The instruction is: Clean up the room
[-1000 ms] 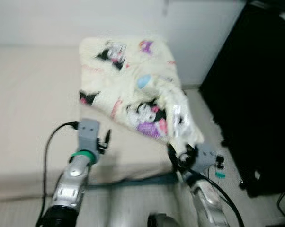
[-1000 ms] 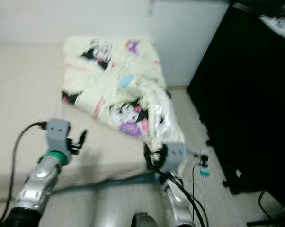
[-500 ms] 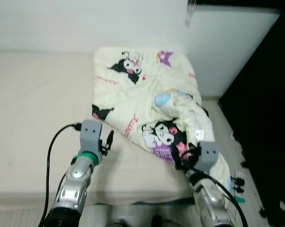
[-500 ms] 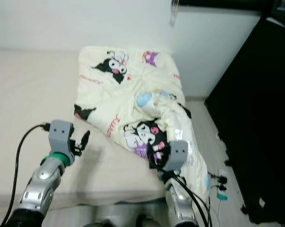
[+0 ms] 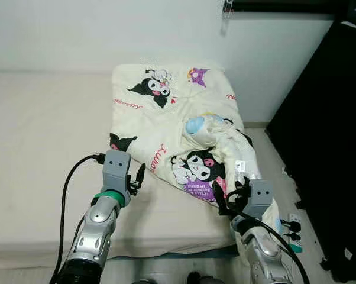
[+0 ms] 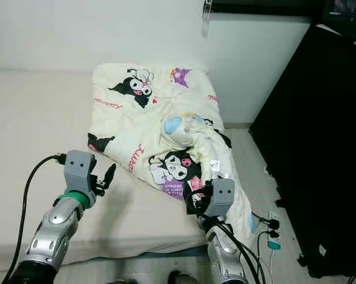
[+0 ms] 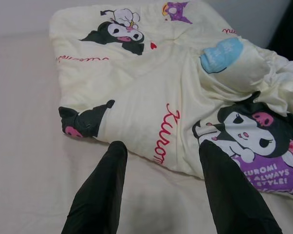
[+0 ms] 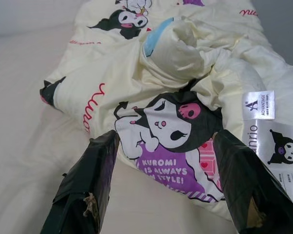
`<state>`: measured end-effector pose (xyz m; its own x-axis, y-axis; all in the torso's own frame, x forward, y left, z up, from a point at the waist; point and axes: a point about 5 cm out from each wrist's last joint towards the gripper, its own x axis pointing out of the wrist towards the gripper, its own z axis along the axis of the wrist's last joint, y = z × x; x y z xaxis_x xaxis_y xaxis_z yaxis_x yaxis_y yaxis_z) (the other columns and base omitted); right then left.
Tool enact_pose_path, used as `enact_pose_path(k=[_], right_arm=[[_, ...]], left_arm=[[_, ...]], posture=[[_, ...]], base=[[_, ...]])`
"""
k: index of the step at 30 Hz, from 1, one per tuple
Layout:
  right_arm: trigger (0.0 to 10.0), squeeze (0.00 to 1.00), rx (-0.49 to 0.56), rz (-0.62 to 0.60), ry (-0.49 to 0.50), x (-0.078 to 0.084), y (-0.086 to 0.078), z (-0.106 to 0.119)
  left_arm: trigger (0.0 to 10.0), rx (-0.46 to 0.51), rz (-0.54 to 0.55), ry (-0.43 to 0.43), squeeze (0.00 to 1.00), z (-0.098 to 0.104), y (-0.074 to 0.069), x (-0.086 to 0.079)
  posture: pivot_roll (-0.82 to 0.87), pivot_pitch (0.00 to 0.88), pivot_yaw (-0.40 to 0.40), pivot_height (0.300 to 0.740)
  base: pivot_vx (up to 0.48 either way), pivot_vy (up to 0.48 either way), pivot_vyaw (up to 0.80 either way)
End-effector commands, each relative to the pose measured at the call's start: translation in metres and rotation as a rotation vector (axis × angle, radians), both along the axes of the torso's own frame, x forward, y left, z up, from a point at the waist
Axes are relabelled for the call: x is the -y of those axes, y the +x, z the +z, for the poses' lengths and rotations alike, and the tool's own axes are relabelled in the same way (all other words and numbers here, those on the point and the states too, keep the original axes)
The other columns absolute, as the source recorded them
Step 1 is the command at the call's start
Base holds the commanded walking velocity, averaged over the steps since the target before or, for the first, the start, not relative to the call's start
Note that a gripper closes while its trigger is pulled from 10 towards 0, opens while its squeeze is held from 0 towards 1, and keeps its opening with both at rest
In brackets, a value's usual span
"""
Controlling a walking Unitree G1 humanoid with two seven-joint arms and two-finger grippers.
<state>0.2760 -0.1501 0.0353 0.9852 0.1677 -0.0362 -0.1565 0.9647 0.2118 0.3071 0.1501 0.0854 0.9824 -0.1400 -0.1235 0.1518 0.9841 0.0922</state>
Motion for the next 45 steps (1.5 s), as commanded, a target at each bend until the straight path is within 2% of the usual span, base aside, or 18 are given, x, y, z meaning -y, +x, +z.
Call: enact_pose_path(k=[1, 20, 30, 34, 37, 38, 39, 41, 43, 44, 45], right_arm=[[10.0, 0.0, -0.021, -0.014, 0.005, 0.003, -0.002, -0.003], [10.0, 0.0, -0.004, -0.017, 0.004, 0.005, 0.001, 0.001], [10.0, 0.0, 0.001, -0.033, 0.016, 0.009, 0.001, 0.002], [10.0, 0.0, 0.074, -0.054, -0.053, 0.02, 0.007, 0.017], [10.0, 0.0, 0.092, -0.061, -0.074, 0.023, 0.008, 0.021], [10.0, 0.0, 0.146, -0.108, -0.169, 0.034, 0.013, 0.034], [10.0, 0.0, 0.146, -0.108, -0.169, 0.034, 0.013, 0.034], [10.0, 0.0, 0.221, -0.201, -0.294, 0.051, 0.02, 0.055], [10.0, 0.0, 0.221, -0.201, -0.294, 0.051, 0.02, 0.055], [10.0, 0.97, 0.263, -0.264, -0.306, 0.064, 0.024, 0.068], [10.0, 0.97, 0.263, -0.264, -0.306, 0.064, 0.024, 0.068]], left_arm=[[10.0, -0.033, -0.007, 0.008, 0.0, -0.009, -0.005, 0.001], [10.0, -0.044, -0.008, 0.027, 0.0, -0.014, -0.008, -0.001], [10.0, -0.044, -0.007, 0.031, 0.0, -0.013, -0.007, -0.002], [10.0, -0.043, -0.002, 0.034, 0.0, -0.012, -0.007, -0.003], [10.0, -0.043, -0.002, 0.035, 0.0, -0.012, -0.007, -0.004], [10.0, -0.043, -0.003, 0.037, 0.0, -0.012, -0.008, -0.004], [10.0, -0.043, -0.003, 0.037, 0.0, -0.012, -0.008, -0.004], [10.0, -0.044, -0.005, 0.041, 0.0, -0.011, -0.008, -0.005], [10.0, -0.044, -0.005, 0.041, 0.0, -0.011, -0.008, -0.005], [10.0, -0.045, -0.007, 0.043, 0.0, -0.011, -0.008, -0.005], [10.0, -0.045, -0.007, 0.043, 0.0, -0.011, -0.008, -0.005]], posture=[[0.04, 0.067, 0.008, 0.7], [0.04, 0.067, 0.007, 0.615], [0.05, 0.072, 0.014, 0.6], [0.05, 0.081, 0.019, 0.6], [0.05, 0.083, 0.02, 0.6], [0.05, 0.09, 0.025, 0.6], [0.05, 0.09, 0.025, 0.6], [0.05, 0.095, 0.03, 0.6], [0.05, 0.095, 0.03, 0.6], [0.05, 0.096, 0.032, 0.6], [0.05, 0.096, 0.032, 0.6]], base=[[0.0, 0.0, 0.0], [0.0, 0.0, 0.0], [0.0, 0.0, 0.0], [0.0, 0.0, 0.0], [0.0, 0.0, 0.0], [0.0, 0.0, 0.0], [0.0, 0.0, 0.0], [0.0, 0.0, 0.0], [0.0, 0.0, 0.0], [0.0, 0.0, 0.0], [0.0, 0.0, 0.0]])
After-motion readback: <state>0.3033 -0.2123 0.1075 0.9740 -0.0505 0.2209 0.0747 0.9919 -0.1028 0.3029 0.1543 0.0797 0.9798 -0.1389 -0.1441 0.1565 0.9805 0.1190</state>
